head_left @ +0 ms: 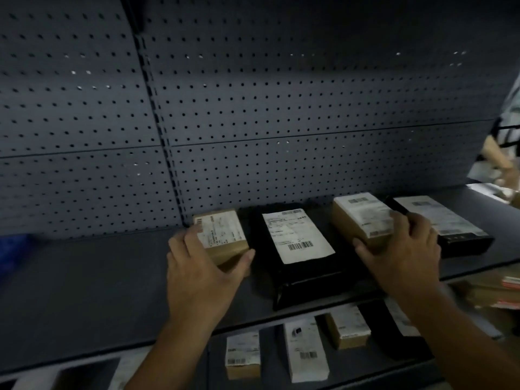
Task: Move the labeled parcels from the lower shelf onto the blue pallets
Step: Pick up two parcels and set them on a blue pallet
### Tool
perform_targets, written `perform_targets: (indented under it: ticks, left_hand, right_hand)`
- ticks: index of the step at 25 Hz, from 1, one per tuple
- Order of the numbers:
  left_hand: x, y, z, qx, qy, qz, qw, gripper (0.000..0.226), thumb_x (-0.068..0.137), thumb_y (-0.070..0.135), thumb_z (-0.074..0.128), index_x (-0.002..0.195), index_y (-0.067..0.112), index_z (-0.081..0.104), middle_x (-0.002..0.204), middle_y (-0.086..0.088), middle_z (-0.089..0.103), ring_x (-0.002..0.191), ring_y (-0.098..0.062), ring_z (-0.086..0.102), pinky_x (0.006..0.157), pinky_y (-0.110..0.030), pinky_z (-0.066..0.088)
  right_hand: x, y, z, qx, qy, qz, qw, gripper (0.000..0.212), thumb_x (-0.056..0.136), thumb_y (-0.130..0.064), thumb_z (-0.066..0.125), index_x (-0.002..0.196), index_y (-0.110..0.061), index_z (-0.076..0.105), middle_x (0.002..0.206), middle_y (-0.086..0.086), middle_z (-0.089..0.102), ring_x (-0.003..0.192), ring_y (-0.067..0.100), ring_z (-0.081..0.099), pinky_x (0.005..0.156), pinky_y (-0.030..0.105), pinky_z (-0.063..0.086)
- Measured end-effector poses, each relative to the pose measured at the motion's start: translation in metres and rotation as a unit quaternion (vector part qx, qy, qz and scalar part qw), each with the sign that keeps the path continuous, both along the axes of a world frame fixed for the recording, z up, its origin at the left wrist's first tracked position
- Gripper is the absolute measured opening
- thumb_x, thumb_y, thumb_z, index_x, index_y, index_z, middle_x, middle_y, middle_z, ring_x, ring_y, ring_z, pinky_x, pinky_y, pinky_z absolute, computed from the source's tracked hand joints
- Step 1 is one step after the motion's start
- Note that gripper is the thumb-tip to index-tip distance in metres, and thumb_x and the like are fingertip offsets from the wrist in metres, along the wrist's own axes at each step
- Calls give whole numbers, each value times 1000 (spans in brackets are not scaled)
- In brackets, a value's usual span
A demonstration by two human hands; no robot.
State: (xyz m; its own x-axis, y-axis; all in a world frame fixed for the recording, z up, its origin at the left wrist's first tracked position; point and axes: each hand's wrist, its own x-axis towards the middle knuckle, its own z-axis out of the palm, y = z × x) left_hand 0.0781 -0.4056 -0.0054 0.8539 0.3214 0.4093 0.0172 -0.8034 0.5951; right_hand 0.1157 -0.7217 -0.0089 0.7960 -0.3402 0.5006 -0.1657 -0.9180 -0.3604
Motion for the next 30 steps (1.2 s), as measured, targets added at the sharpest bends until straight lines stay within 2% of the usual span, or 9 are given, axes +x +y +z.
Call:
perform_targets:
  ticks: [3,6,11,15,20,24,27,30]
  left_hand:
    - [3,-10,-6,-16,8,27,999,123,62,81,74,153,14,26,142,-7,36,132,-26,42,104,-49,50]
    - [8,-19,-14,-33,-1,63,997,121,62,75,80,151,12,28,141,-8,39,132,-28,44,103,-48,50]
    - [8,-24,-12,-68,-30,73,995,115,62,60,88,149,13,30,138,-5,41,128,-27,49,94,-42,52]
    - [-11,-10,10,-105,-83,60,989,116,58,63,86,149,17,32,142,0,43,128,-18,51,94,-34,52]
    - [-57,21,40,-171,-129,68,974,117,52,66,87,148,24,36,144,9,49,128,-7,51,102,-29,50]
    - [-104,68,43,-166,-129,87,974,112,56,60,91,149,27,36,141,10,53,122,-1,54,94,-19,49]
    - [-144,120,44,-161,-131,110,972,113,54,65,89,147,28,37,141,9,56,124,-2,56,102,-30,53]
    - [-179,185,45,-144,-129,144,971,112,51,74,82,144,32,37,136,14,57,119,3,57,101,-29,54]
  right_hand:
    - [16,-13,-15,52,-27,37,998,97,65,-54,84,140,-13,38,140,22,38,124,48,43,98,61,45]
    - [24,-18,-27,113,-65,90,987,92,65,-52,83,137,-15,39,139,12,34,122,44,48,92,59,53]
    - [28,-26,-24,171,-83,114,975,90,62,-52,85,133,-20,41,138,5,33,124,37,48,93,54,54]
    - [27,-16,1,188,-121,167,960,87,62,-54,86,130,-25,41,136,3,34,124,34,48,90,41,51]
    - [8,50,36,193,-134,252,939,86,61,-66,82,128,-31,41,130,-10,31,118,23,50,79,33,47]
    - [-17,120,47,194,-133,313,920,83,59,-67,81,124,-31,43,129,-9,33,114,26,53,75,36,51]
    - [-38,185,53,191,-127,355,906,83,58,-66,82,123,-32,44,127,-8,34,116,27,52,73,38,51]
    - [-62,263,55,186,-115,389,895,83,57,-69,81,122,-33,43,127,-9,34,113,28,54,68,36,52]
